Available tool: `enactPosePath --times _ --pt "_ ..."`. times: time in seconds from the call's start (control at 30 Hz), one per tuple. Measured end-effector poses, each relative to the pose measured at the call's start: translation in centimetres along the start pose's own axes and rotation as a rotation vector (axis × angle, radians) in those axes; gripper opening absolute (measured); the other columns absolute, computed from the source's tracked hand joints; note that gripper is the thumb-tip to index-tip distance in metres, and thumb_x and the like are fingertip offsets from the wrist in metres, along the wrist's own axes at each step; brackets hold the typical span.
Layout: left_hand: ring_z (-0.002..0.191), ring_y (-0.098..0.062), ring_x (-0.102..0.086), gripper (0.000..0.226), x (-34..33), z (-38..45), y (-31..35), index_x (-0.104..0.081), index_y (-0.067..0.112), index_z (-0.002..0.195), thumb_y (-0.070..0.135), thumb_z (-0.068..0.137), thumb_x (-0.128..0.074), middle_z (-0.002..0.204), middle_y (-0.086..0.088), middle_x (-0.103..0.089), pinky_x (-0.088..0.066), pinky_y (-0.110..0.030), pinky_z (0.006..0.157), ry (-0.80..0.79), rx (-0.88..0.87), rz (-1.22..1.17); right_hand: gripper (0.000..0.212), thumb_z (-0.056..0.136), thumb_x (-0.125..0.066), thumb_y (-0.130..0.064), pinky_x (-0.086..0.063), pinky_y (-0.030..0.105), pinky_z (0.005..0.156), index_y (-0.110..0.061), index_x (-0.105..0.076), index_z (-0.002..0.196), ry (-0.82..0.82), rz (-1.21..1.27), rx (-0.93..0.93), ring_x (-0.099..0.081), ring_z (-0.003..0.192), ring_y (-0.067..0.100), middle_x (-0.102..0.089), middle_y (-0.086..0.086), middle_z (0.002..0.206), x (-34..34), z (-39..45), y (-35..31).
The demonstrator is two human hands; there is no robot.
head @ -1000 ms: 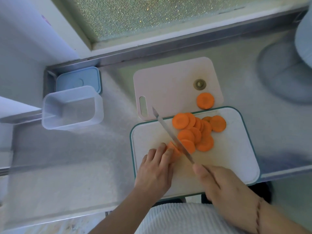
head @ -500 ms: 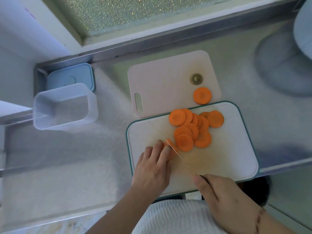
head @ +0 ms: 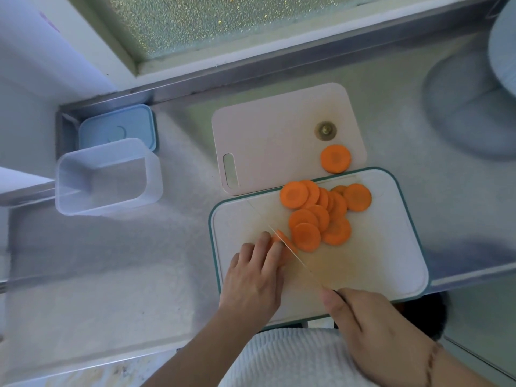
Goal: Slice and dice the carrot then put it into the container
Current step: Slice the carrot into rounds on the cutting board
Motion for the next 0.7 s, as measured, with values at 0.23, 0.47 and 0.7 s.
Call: enactPosePath --times 0.23,0.47,0.7 --pt "0.094 -0.030 -0.058 0.040 0.0 0.1 0.0 -0.046 0.014 0.136 0.025 0.098 -0.050 0.136 -0.010 -0.055 -0.054 -0.044 0.075 0.008 -0.011 0.037 0.074 0.078 -0.014 -0.075 -0.044 0.033 0.066 -0.013 -0.052 0.065 -0.066 -0.004 -0.002 -0.054 0.061 0.016 -0.059 0.001 0.059 -0.5 1.6 -1.1" --pt "0.089 -0.030 -0.057 0.040 -0.2 0.3 -0.2 -0.049 0.011 0.136 0.022 0.098 -0.051 0.133 -0.011 -0.056 -0.053 -0.044 0.072 0.009 -0.048 0.078 0.072 0.083 -0.015 -0.067 -0.042 0.034 0.061 -0.009 -0.053 0.065 -0.036 -0.048 0.069 -0.052 0.054 0.018 -0.055 0.007 0.056 -1.8 4.6 -2.3" --pt "0.088 -0.032 -0.058 0.039 -0.2 0.2 0.0 -0.047 0.010 0.133 0.020 0.096 -0.050 0.132 -0.013 -0.055 -0.054 -0.046 0.071 0.020 -0.067 0.099 0.094 0.068 -0.007 -0.091 -0.047 0.032 0.076 -0.013 -0.061 0.071 -0.119 0.014 -0.043 -0.061 0.071 0.011 -0.066 0.003 0.069 -1.6 1.1 2.3"
Point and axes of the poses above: each hand's wrist, its own z-axis towards the middle knuckle, its own x-axis out of the back of the hand, y = z × x, the point moved 4 cm from there along z, towards the middle knuckle
